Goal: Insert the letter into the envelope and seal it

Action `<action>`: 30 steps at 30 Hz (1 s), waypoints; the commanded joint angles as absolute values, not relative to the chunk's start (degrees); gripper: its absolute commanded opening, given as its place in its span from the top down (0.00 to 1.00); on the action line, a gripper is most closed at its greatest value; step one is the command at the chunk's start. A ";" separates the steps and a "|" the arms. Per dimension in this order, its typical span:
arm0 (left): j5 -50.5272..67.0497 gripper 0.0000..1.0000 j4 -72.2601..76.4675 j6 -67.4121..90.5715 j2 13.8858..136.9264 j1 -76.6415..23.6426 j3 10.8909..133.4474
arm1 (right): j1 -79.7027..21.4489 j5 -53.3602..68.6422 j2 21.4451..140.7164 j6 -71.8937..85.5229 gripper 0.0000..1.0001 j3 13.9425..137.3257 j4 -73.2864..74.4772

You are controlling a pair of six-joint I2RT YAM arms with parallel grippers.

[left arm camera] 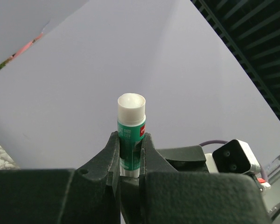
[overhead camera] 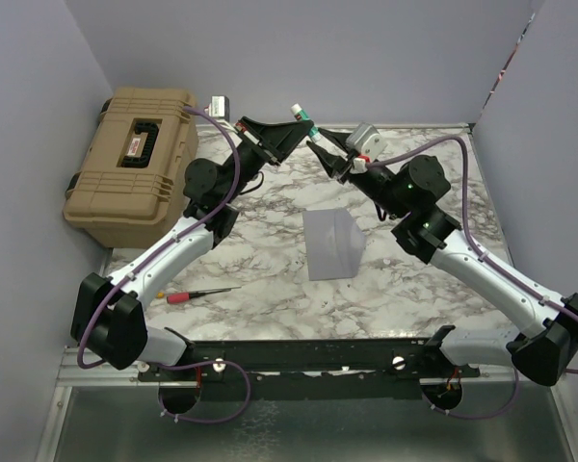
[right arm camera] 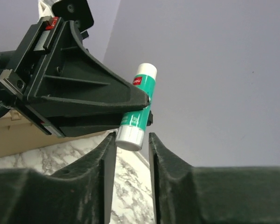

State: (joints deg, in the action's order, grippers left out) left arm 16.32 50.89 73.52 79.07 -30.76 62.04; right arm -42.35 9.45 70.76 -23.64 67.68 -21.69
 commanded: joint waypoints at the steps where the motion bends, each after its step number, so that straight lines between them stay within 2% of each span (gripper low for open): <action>1: 15.73 1.00 51.86 73.96 79.77 -30.67 63.69 | -42.84 3.44 71.43 -23.40 0.74 69.17 -24.62; 5: 15.87 1.00 51.86 73.84 79.86 -30.67 63.76 | -42.84 1.59 71.28 -18.36 0.88 69.83 -25.09; 12: 16.57 1.00 51.86 72.36 79.75 -30.68 63.63 | -42.80 0.58 70.05 0.59 0.94 71.18 -24.71; 20: 20.62 1.00 55.00 65.93 78.12 -30.67 62.57 | -42.71 3.04 66.95 23.26 0.96 69.34 -25.17; 30: 27.18 1.00 61.03 67.15 76.75 -30.67 62.79 | -42.06 1.98 62.11 45.82 1.00 64.13 -28.15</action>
State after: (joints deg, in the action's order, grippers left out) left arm 23.00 58.30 69.17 78.28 -31.27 62.59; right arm -42.78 4.27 65.63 32.34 65.47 -21.52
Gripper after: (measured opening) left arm 0.115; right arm 0.202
